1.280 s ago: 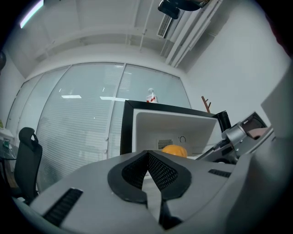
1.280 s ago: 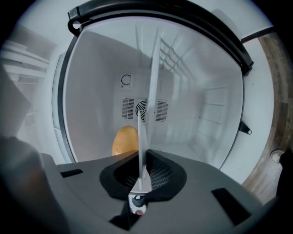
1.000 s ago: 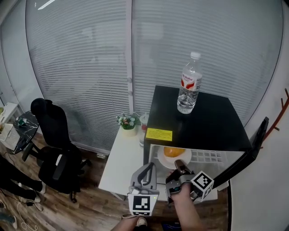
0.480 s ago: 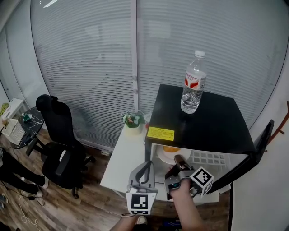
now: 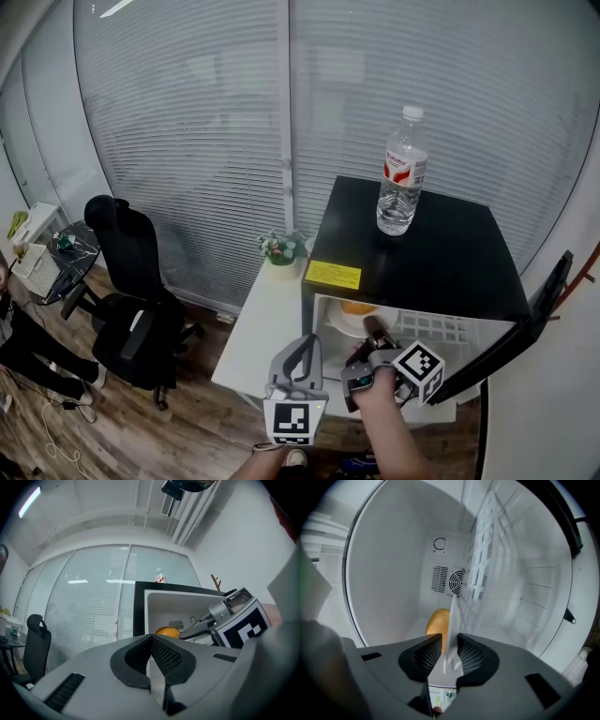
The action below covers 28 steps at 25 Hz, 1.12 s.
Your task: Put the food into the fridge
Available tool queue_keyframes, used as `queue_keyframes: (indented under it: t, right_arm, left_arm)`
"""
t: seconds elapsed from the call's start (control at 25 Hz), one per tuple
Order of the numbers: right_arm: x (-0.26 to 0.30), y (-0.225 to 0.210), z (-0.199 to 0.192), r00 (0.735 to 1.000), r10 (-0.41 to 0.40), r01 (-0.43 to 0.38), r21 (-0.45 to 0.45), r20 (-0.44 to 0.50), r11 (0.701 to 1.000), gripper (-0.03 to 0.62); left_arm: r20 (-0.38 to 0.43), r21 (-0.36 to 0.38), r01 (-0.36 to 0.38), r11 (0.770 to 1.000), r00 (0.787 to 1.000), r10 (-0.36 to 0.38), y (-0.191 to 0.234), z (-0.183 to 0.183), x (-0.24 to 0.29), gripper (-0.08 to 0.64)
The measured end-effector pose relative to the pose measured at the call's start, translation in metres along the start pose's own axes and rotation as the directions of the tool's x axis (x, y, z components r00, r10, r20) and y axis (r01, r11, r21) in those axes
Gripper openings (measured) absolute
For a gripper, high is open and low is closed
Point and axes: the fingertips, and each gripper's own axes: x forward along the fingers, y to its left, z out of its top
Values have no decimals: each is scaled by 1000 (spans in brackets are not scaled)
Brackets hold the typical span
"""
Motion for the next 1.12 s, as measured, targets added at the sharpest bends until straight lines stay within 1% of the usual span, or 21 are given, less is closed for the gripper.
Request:
queue_keyframes:
  t: [0.08,0.24,0.32,0.44,0.56,0.68,0.92,1.04,1.12]
  right_arm:
    - [-1,4,0,1000,1,-1,-27,-5,1000,135]
    - [-6,8,-1,1000,-12,12,-46,-9,999,198]
    - [-9,7,-2,1000,-21,20,-39,-12,999,221]
    - [-9,1,-7,999,-39,39,-2,-26,999,255]
    - [-8,-6,-9,999,-35,35,32,-23,999,267]
    - [-8,-8,-10,1000,-20,21,41,-18,999,272]
    - [-18,2,-10,1000,27,-28,-36,-5,999,284]
    - [-25,1,-8,1000,31,-31,-48,-1,998,284]
    - [-32,0,-4,1000,29,-29,-82,10,996,284]
  left_arm:
    - [10,-10,-2,1000,1000,2,0,2,0,26]
    - [0,-12,4,1000,1000,-4,0,1,1,26]
    - [-7,-3,12,1000,1000,-12,-1,-1,1,26]
    - [-7,-8,18,1000,1000,-18,-1,-1,1,26]
    - [-8,-16,19,1000,1000,-19,0,-1,1,26]
    - [-15,-13,22,1000,1000,-22,3,-3,0,26]
    - [-12,-23,26,999,1000,-26,2,-2,-1,26]
    - [6,-40,29,999,1000,-29,-1,2,0,26]
    - [5,-37,37,999,999,-37,-5,2,1,26]
